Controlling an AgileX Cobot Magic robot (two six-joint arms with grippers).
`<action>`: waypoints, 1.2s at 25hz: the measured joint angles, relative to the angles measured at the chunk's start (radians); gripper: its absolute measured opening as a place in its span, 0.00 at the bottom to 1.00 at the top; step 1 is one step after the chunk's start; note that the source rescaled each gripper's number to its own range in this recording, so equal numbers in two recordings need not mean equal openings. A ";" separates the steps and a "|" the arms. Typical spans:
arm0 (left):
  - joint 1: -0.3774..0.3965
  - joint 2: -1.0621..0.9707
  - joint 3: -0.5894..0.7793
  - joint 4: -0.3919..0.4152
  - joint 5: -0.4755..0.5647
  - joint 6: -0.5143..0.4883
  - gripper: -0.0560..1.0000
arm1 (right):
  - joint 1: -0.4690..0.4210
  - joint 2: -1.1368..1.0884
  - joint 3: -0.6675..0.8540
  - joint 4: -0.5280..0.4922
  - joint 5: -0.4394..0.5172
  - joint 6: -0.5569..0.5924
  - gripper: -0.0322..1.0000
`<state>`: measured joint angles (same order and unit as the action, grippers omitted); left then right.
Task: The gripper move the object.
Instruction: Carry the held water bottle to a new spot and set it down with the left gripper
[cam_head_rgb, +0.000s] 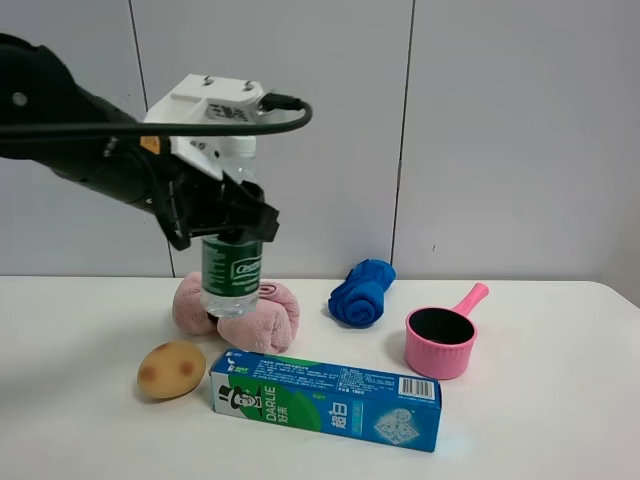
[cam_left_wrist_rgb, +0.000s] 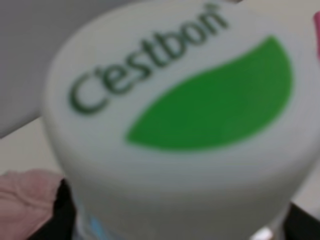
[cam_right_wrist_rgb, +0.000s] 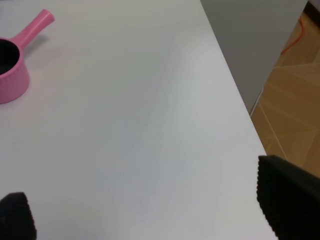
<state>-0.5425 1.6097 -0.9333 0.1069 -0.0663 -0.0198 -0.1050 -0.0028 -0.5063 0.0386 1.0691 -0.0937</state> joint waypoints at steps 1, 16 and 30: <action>0.019 -0.012 0.017 0.000 -0.005 0.000 0.06 | 0.000 0.000 0.000 0.000 0.000 0.000 1.00; 0.402 0.071 0.083 0.154 -0.317 -0.170 0.06 | 0.000 0.000 0.000 0.000 0.000 0.000 1.00; 0.437 0.277 0.088 0.187 -0.391 -0.279 0.06 | 0.000 0.000 0.000 0.000 0.000 0.000 1.00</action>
<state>-0.1054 1.8869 -0.8458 0.2941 -0.4575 -0.2992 -0.1050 -0.0028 -0.5063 0.0386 1.0691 -0.0937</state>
